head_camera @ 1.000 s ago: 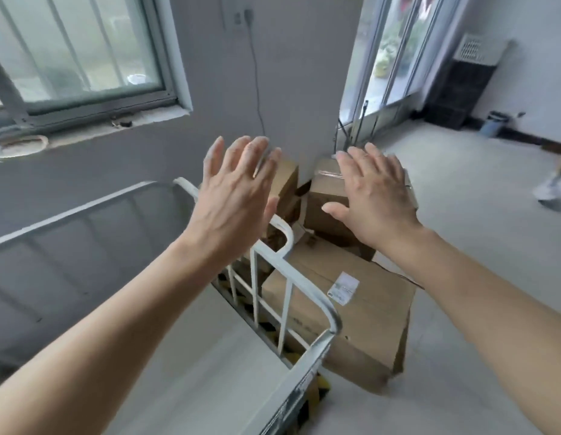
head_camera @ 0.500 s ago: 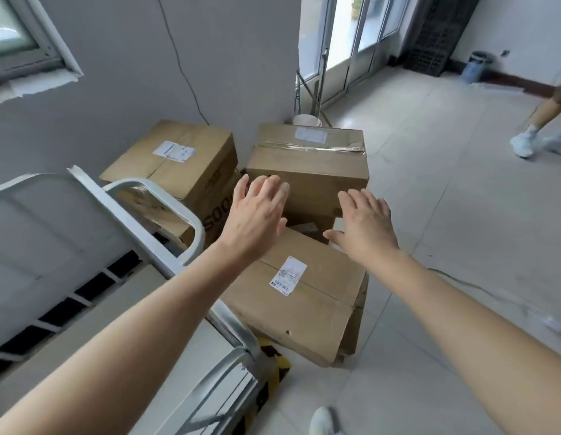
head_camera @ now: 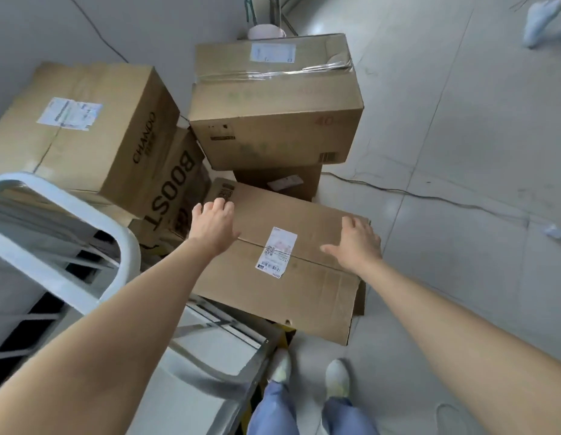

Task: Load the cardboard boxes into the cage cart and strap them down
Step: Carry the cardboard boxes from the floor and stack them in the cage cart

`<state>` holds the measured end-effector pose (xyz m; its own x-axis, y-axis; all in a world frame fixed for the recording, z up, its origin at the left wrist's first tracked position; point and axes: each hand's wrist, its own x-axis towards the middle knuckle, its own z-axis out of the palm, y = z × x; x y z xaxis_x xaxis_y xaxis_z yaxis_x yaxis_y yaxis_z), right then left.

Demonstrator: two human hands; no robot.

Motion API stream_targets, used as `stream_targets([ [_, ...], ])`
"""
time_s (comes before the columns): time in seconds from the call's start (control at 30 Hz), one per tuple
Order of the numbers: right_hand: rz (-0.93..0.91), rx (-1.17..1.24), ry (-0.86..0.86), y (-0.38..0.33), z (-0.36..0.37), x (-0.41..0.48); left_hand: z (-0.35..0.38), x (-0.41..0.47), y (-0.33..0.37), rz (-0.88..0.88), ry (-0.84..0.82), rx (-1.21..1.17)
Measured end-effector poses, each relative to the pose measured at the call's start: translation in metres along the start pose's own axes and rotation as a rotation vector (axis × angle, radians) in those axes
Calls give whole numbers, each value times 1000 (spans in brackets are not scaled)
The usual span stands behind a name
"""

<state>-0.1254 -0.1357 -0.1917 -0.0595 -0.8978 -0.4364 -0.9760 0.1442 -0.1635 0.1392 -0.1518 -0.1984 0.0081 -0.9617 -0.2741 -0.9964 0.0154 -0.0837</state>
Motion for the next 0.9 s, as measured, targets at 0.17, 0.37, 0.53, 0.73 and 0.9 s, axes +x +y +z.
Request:
stream_targets([
  [0.17,232,201,-171,17,66,39,66,47,-25,-116,-177,-34],
  [0.37,428,299,-190,40,127,65,132,77,-46,-266,-272,-166],
  [0.53,562,449,-179,52,160,80,170,97,-53,-373,-288,-283],
  [0.73,653,660,-127,67,182,96,183,124,-61,-603,-308,-407],
  [0.9,756,810,-149,72,182,98,183,132,-69,-747,-324,-524],
])
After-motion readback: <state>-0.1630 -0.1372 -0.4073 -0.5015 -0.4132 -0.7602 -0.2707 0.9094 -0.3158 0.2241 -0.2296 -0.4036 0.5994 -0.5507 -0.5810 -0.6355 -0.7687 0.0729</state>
